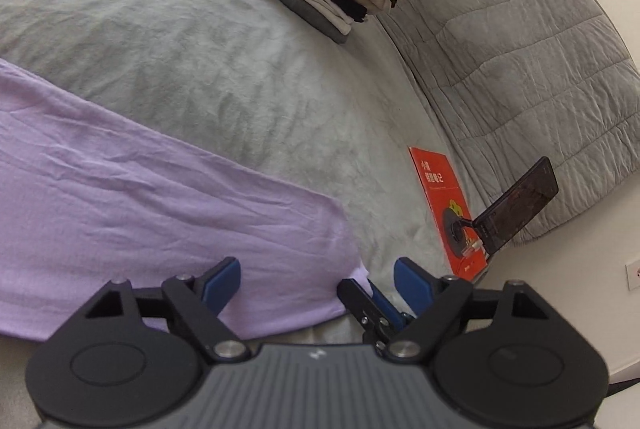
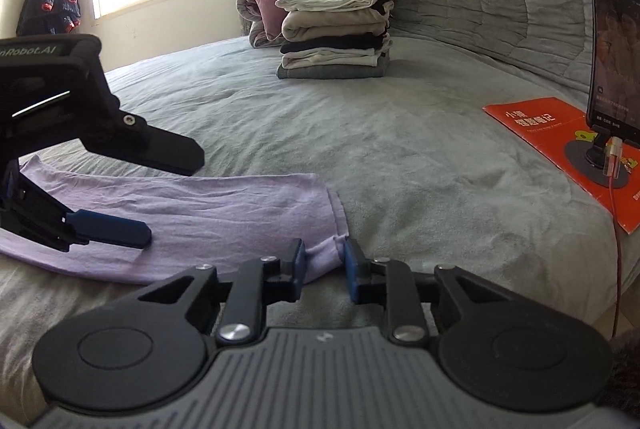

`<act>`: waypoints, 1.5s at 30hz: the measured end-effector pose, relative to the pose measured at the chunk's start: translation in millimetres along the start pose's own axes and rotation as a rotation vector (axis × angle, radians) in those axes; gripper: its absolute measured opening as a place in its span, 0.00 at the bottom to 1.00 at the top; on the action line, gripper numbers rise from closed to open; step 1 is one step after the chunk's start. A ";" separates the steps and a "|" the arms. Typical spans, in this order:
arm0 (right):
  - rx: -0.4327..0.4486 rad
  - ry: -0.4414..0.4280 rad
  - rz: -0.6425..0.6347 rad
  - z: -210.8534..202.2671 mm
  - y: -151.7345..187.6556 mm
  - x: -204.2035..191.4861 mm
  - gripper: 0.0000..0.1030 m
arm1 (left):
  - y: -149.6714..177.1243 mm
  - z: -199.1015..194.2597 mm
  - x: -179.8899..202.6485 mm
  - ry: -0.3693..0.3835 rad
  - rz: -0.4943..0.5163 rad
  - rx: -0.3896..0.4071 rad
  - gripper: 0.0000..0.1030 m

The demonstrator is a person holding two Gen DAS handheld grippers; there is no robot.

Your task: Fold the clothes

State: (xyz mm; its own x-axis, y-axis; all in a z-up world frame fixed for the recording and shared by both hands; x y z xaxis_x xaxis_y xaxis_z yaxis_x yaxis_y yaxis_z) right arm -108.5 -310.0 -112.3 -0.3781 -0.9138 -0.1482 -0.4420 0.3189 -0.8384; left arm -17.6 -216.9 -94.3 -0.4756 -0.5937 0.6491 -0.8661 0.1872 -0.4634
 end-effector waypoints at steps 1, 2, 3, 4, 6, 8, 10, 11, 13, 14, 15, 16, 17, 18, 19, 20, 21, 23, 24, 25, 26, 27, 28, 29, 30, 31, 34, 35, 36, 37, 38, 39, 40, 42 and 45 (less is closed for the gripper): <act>0.003 -0.010 0.005 -0.4 -1.0 -0.3 0.08 | -0.8 5.4 2.7 0.006 0.002 -0.015 0.82; 0.009 -0.019 0.006 -1.6 -2.0 -1.1 0.07 | -2.3 9.2 4.6 0.010 0.001 -0.024 0.82; 0.016 -0.032 0.006 -3.3 -3.3 -2.4 0.06 | -3.8 12.9 6.5 0.014 0.000 -0.033 0.82; 0.024 -0.050 0.007 -5.3 -4.7 -4.2 0.05 | -5.3 16.7 8.4 0.018 -0.001 -0.042 0.82; 0.044 -0.090 0.001 -10.4 -8.6 -9.6 0.05 | -7.9 21.5 11.3 0.027 -0.003 -0.054 0.82; 0.069 -0.125 -0.029 -16.0 -12.9 -18.0 0.04 | -10.4 24.1 13.5 0.035 -0.003 -0.061 0.82; 0.088 -0.160 -0.066 -20.6 -15.8 -27.2 0.04 | -12.6 24.5 12.5 0.026 -0.006 -0.058 0.76; 0.093 -0.176 -0.084 -22.3 -16.4 -31.9 0.04 | -13.5 24.4 11.3 0.018 -0.009 -0.056 0.73; 0.097 -0.209 -0.121 -24.6 -16.5 -41.6 0.04 | -14.0 23.5 6.2 0.004 -0.021 -0.052 0.58; 0.097 -0.223 -0.139 -25.1 -15.9 -46.1 0.04 | -14.1 22.8 3.1 -0.004 -0.028 -0.049 0.52; 0.096 -0.233 -0.155 -25.1 -15.1 -50.4 0.04 | -13.7 21.9 -1.0 -0.015 -0.036 -0.048 0.41; 0.095 -0.240 -0.171 -24.7 -13.9 -54.4 0.04 | -13.0 20.6 -5.5 -0.028 -0.046 -0.044 0.26; 0.094 -0.243 -0.186 -24.5 -12.6 -57.9 0.04 | -12.6 18.8 -10.9 -0.041 -0.059 -0.039 0.17; 0.093 -0.244 -0.203 -24.5 -10.9 -60.9 0.04 | -12.2 16.9 -15.9 -0.050 -0.075 -0.033 0.06; 0.091 -0.241 -0.220 -24.4 -9.2 -63.7 0.05 | -12.1 14.9 -20.5 -0.056 -0.092 -0.026 0.05; 0.090 -0.237 -0.235 -24.1 -7.6 -66.2 0.05 | -12.6 12.2 -24.7 -0.061 -0.105 -0.017 0.05; 0.087 -0.233 -0.250 -23.8 -5.9 -68.7 0.16 | -13.1 9.5 -28.9 -0.066 -0.118 -0.008 0.04; 0.079 -0.217 -0.283 -22.0 -2.8 -72.9 0.30 | -14.6 4.4 -36.0 -0.071 -0.139 0.007 0.04; 0.081 -0.210 -0.301 -21.0 -1.5 -74.9 0.53 | -15.6 2.4 -38.4 -0.070 -0.145 0.012 0.04; 0.089 -0.206 -0.318 -20.6 -0.1 -77.1 0.60 | -16.2 0.8 -40.1 -0.070 -0.148 0.016 0.04; 0.090 -0.207 -0.339 -20.0 1.7 -79.6 0.60 | -17.0 -1.1 -41.6 -0.070 -0.151 0.021 0.04; 0.083 -0.207 -0.362 -18.2 4.0 -82.4 0.60 | -17.6 -2.7 -43.0 -0.069 -0.152 0.026 0.04; 0.079 -0.203 -0.386 -16.7 6.2 -85.6 0.60 | -18.2 -4.4 -44.4 -0.069 -0.154 0.031 0.04; 0.079 -0.198 -0.412 -15.8 7.9 -89.4 0.59 | -19.1 -6.3 -45.7 -0.068 -0.156 0.036 0.04; 0.079 -0.192 -0.438 -14.8 9.6 -93.1 0.56 | -20.0 -7.6 -46.7 -0.064 -0.158 0.041 0.04; 0.078 -0.189 -0.454 -13.9 10.6 -96.3 0.53 | -21.0 -8.9 -47.8 -0.060 -0.161 0.045 0.04; 0.057 -0.193 -0.454 -10.2 10.5 -103.3 0.52 | -23.3 -9.1 -50.1 -0.041 -0.170 0.042 0.04; 0.046 -0.189 -0.446 -7.9 10.2 -104.5 0.51 | -23.4 -6.9 -50.7 -0.032 -0.169 0.029 0.04; 0.033 -0.176 -0.438 -4.2 10.0 -105.1 0.50 | -22.9 -4.1 -51.3 -0.030 -0.169 0.014 0.05; 0.018 -0.161 -0.428 0.5 10.1 -105.0 0.46 | -22.3 -1.4 -51.9 -0.028 -0.169 -0.001 0.05; 0.002 -0.150 -0.416 4.9 10.5 -104.3 0.42 | -21.5 0.5 -51.9 -0.029 -0.163 -0.010 0.05; -0.009 -0.140 -0.401 8.3 10.3 -103.1 0.34 | -21.1 1.7 -51.6 -0.031 -0.157 -0.012 0.05; -0.015 -0.134 -0.383 10.7 9.6 -101.2 0.31 | -21.1 2.8 -51.3 -0.031 -0.154 -0.015 0.05; -0.025 -0.119 -0.356 14.7 8.4 -97.9 0.24 | -21.7 3.7 -52.9 -0.031 -0.159 -0.015 0.08; -0.025 -0.104 -0.349 15.4 8.2 -93.9 0.09 | -22.8 5.5 -54.3 -0.033 -0.169 -0.011 0.10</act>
State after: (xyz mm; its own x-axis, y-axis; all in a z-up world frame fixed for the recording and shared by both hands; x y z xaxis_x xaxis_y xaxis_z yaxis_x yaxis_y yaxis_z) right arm -64.0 -225.4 -113.4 -0.1170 -0.9890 0.0910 -0.5500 -0.0118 -0.8351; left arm 28.8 -193.3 -122.2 -0.3180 -0.6431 0.6967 -0.9350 0.0910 -0.3428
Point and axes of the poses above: each gripper's, at about its wrist camera, not at the fingertips, and z roughly the way its jaws point, x to its right, y to its underside, the point moved 7 cm from there along z, roughly the way its jaws point, and after that the axes turned 4 degrees about z, right-handed, at the moved point
